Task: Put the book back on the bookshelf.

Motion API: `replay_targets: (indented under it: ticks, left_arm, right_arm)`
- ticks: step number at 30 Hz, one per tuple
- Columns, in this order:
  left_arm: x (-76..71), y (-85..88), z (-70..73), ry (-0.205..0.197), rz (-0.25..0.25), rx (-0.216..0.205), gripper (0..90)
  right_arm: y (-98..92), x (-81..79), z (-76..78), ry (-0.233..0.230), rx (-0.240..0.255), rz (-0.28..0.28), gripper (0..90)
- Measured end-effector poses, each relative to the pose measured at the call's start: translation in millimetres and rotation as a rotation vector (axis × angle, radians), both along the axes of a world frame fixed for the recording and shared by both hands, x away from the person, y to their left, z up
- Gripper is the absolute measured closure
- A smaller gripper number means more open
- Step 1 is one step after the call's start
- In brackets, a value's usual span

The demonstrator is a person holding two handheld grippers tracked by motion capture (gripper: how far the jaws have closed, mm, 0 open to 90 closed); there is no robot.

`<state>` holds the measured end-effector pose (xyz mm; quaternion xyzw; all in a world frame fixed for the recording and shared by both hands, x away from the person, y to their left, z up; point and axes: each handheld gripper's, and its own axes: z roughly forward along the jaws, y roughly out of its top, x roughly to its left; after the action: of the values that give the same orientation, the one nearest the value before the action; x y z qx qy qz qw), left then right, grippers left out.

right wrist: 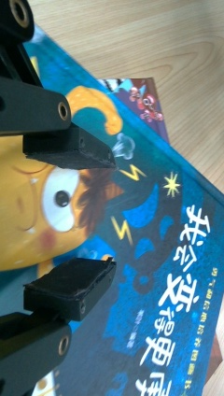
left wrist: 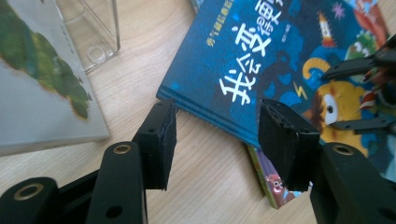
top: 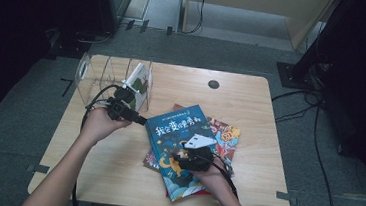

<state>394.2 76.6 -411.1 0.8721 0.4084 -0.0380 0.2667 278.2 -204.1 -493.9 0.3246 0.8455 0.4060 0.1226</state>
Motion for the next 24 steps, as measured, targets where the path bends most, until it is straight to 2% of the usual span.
replay_targets:
  ticks: [4,8,14,18,22,24]
  left_arm:
    - [0.0,-1.8,-11.5,0.001,-0.007,-0.025,47.1]
    - [2.3,-8.0,-19.5,-0.019,-0.031,0.012,45.7]
    - [12.4,-11.6,-33.7,-0.004,-0.027,-0.001,45.5]
    - [17.0,-13.0,-38.8,-0.009,-0.026,-0.011,45.5]
    - [21.6,-12.5,-42.3,-0.015,-0.019,-0.020,45.3]
    - [23.1,-12.9,-44.3,-0.021,-0.021,-0.009,45.0]
  right_arm:
    - [-10.9,-2.0,0.6,0.012,0.019,-0.021,44.9]
    - [-22.8,-6.6,4.1,-0.002,0.039,-0.045,47.8]
    - [-40.7,-16.4,5.8,0.019,0.045,-0.088,60.6]
    - [-52.2,-27.2,5.9,0.008,0.047,-0.120,71.2]
    - [-61.8,-35.0,2.4,0.019,0.039,-0.130,76.7]
    - [-66.7,-38.5,1.9,0.039,0.040,-0.141,78.5]
